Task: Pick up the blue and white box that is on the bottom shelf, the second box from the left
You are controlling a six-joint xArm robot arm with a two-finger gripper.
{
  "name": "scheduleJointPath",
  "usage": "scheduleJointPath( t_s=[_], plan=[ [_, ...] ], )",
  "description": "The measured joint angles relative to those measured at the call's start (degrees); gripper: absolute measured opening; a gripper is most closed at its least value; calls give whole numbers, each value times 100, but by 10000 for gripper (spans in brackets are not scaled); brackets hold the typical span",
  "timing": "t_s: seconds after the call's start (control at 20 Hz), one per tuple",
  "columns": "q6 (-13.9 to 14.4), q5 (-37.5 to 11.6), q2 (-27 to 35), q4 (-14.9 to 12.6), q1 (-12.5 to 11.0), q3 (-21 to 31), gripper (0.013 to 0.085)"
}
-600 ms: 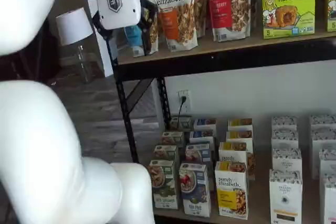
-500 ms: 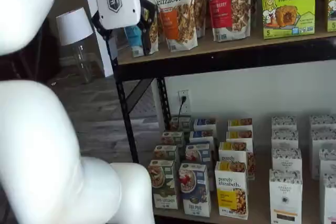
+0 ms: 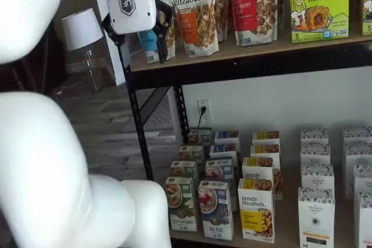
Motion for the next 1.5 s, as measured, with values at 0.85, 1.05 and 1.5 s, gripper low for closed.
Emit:
scheduleJointPath(
  t_s=[0.85,1.05,1.5],
  plan=[
    [-96,-1354,178,70,-62,1186,850],
    [-86,-1795,224,128,-35,1593,850],
    [-52,-3140,287,133,86,2608,850]
  ],
)
